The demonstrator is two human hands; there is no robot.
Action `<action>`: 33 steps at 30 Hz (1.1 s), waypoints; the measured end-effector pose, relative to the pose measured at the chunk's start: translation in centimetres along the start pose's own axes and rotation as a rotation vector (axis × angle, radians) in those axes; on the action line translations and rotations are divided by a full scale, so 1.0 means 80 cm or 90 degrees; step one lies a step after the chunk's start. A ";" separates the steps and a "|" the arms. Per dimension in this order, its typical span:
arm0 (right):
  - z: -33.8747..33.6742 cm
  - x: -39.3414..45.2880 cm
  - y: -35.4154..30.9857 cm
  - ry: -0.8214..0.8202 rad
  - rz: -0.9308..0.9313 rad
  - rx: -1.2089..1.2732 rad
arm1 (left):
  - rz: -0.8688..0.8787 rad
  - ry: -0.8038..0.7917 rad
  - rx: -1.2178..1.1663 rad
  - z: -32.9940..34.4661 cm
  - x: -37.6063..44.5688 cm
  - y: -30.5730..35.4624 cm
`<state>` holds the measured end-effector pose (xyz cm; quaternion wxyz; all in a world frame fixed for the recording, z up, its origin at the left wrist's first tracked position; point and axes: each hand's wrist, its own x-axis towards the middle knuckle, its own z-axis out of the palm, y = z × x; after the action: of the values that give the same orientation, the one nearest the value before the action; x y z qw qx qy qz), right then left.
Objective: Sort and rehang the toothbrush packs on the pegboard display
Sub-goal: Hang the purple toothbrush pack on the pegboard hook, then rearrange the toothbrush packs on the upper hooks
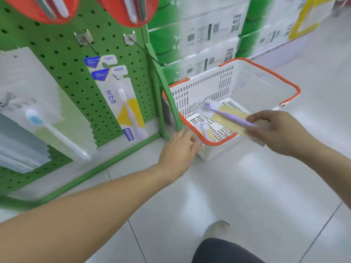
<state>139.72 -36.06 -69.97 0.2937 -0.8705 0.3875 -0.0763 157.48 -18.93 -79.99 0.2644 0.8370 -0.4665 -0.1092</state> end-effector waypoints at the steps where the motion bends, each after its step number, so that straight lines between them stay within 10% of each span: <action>1: 0.010 0.021 0.006 0.002 -0.005 -0.025 | 0.076 0.030 0.024 0.014 0.014 -0.003; 8: 0.081 0.142 0.030 -0.143 -0.011 -0.157 | 0.321 0.094 0.044 0.093 0.082 -0.023; 21: 0.107 0.182 0.035 -0.384 -0.030 -0.402 | 0.353 0.163 -0.037 0.122 0.084 -0.037; 33: 0.108 0.114 0.083 -0.170 -0.194 -0.154 | 0.223 -0.056 0.077 0.073 0.075 -0.003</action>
<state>144.92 -42.20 -81.67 0.2213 -0.9501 0.2158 0.0433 158.41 -25.88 -84.66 0.2083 0.7519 -0.6216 -0.0699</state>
